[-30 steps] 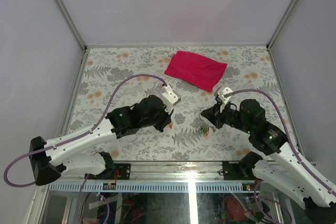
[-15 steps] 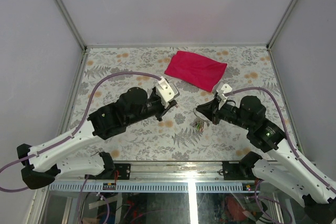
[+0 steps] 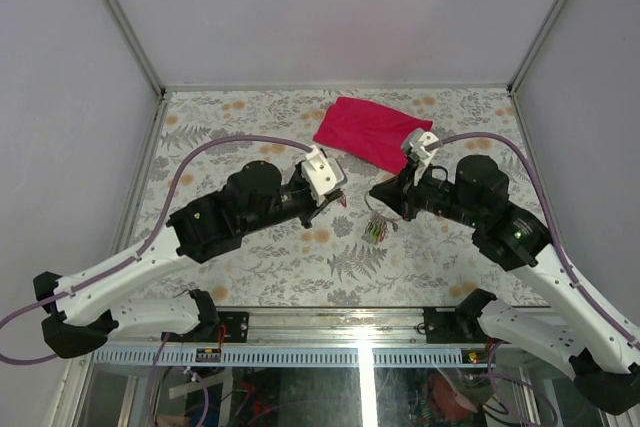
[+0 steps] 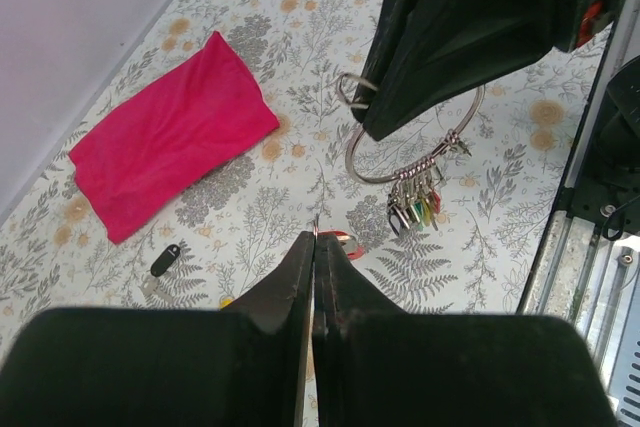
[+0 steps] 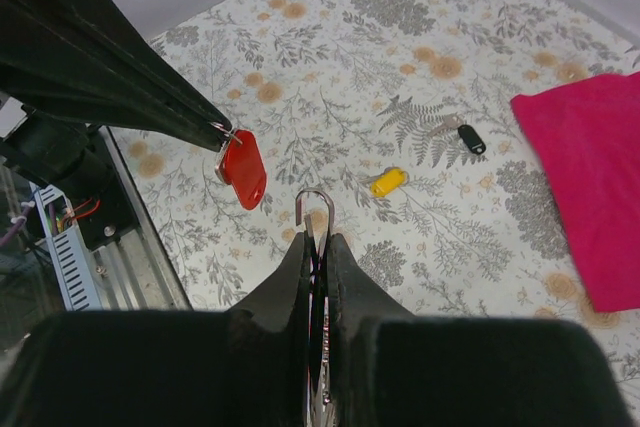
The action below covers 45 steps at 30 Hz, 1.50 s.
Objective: Put the keys on the keyring
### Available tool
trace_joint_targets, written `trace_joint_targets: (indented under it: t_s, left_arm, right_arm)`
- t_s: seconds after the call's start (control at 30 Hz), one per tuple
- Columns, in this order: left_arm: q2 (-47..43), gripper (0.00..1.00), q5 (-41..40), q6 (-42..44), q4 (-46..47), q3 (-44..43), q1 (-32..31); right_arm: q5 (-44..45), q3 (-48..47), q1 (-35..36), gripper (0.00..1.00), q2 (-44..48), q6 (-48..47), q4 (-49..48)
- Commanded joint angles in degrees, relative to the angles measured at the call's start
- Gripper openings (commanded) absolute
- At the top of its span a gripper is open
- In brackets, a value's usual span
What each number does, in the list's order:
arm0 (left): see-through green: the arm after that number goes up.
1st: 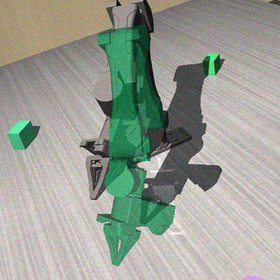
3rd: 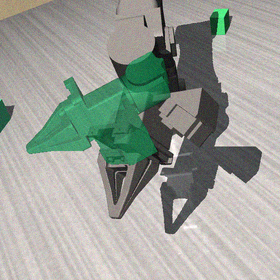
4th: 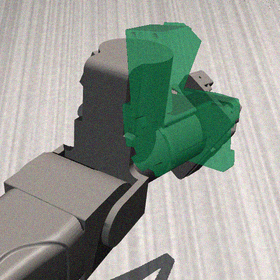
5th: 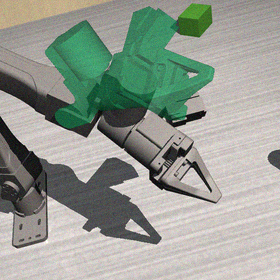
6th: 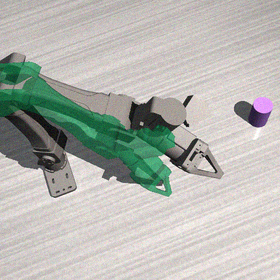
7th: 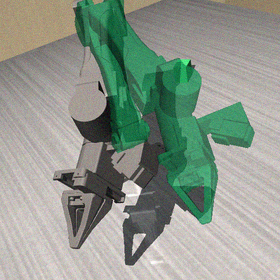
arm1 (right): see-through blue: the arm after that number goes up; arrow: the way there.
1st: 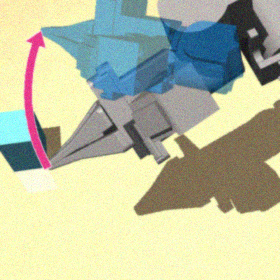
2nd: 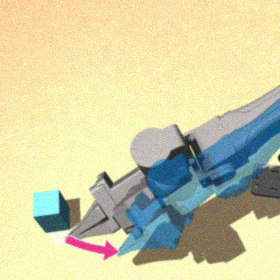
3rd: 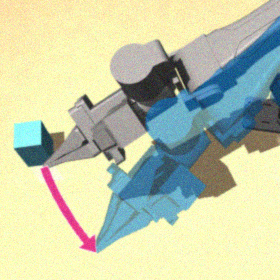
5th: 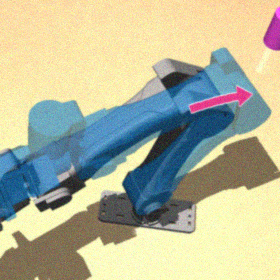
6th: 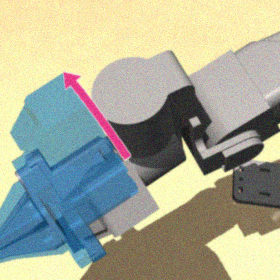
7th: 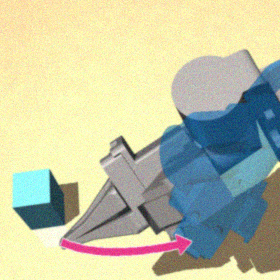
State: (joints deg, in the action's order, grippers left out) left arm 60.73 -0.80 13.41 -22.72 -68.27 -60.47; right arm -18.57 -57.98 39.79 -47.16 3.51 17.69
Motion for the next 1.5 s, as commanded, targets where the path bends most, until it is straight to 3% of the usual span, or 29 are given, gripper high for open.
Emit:
trace_joint_targets:
  t_s: [0.0,1.47]
  left_arm:
    - [0.8,0.00,2.2,0.8,2.4,-2.9,-0.5]
    - [4.5,0.00,3.3,1.7,2.1,-5.2,-2.1]
  right_arm:
    - [-1.0,-3.3,0.8,0.00,-0.7,2.6,-1.3]
    - [-2.4,-5.2,5.2,0.00,-5.5,5.6,-4.6]
